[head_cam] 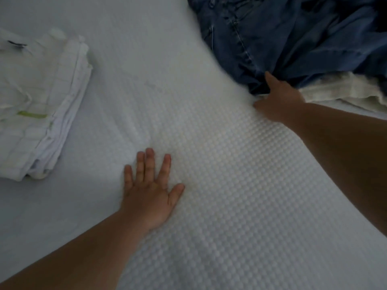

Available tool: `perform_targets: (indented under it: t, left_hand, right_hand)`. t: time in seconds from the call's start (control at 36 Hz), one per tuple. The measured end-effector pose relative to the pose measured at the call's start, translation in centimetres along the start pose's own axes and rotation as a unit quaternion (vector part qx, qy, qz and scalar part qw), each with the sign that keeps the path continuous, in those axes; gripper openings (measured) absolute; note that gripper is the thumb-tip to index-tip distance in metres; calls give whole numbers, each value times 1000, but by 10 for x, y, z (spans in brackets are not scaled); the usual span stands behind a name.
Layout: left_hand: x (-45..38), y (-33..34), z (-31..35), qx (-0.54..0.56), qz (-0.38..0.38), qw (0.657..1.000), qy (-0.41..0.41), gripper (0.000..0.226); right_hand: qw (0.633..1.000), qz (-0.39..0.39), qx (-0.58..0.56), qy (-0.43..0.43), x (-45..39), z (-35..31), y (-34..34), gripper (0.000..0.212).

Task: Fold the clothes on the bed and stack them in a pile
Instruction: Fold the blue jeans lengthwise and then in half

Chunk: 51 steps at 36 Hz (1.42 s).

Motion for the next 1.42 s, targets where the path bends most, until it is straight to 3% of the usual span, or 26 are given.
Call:
perform_targets:
  t: [0.17,0.36,0.5,0.58,0.61,0.64,0.67,0.72,0.78,0.86,0.89,0.92,0.97,1.03,1.11,1.17,1.25,1.33,1.36,1.42]
  left_hand:
    - [1,-1,-2,1,-5,1000,-5,67]
    - [1,-6,0,23,-42,999,-9,72]
    - [14,-38,4,26,-114,993,-7,81]
    - [21,-70,6,170,-114,978,-27,73]
    - [29,-86,9,275,-95,955,-51,64]
    - [39,-97,10,397,-81,910,-90,55]
    - [51,-101,14,515,-84,842,-137,50]
    - [77,-96,36,671,-135,699,-210,70]
    - [98,-92,64,742,-194,600,-228,80]
    - [121,-100,90,825,-211,476,-218,49]
    - [127,-102,88,833,-191,463,-234,38]
    - [134,-106,83,827,-167,475,-250,28]
    - [147,-119,70,791,-120,541,-260,21]
    - [160,-148,60,758,-75,608,-223,18]
    - [195,-212,68,680,-44,729,-65,17]
    - [229,-253,79,606,-56,792,36,24]
    - [280,-299,94,539,-115,822,140,13]
    - [325,-338,99,481,-172,836,199,21]
    - [340,-350,100,461,-183,841,218,23]
    - [366,-373,101,445,-188,842,238,26]
  right_hand:
    - [991,111,-62,35,5,5,-17,30]
    - [953,219,-210,-12,93,2,-44,18]
    - [933,195,-301,-10,194,17,-61,8]
    - [938,172,-295,-54,243,2,-60,5]
    - [936,165,-305,-64,262,-2,-63,8]
    - [931,154,-324,-67,280,-6,-65,10]
    - [924,143,-348,-70,297,-11,-67,11]
    - [910,125,-387,-84,329,-22,-71,7]
    - [899,110,-408,-110,362,-36,-76,6]
    - [893,75,-424,-130,408,-51,-72,15]
    - [898,53,-419,-125,421,-53,-67,17]
    - [905,26,-410,-112,432,-52,-60,13]
    - [916,-37,-395,-63,448,-43,-44,7]
    - [908,-89,-410,-9,459,-29,-38,26]
    - [899,-108,-424,28,466,-22,-61,34]
    - [891,-89,-442,56,465,-22,-89,31]
    - [872,-28,-481,86,460,-27,-144,14]
    - [845,21,-529,76,458,-44,-207,5]
    - [833,26,-548,74,459,-51,-223,8]
    - [806,-14,-588,70,464,-73,-244,46]
Point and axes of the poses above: each hand's wrist, its own x-axis away from the middle knuckle, its own y-axis out of the palm, z = x × y, the point moved 10 cm from there along -x, towards the middle knuckle
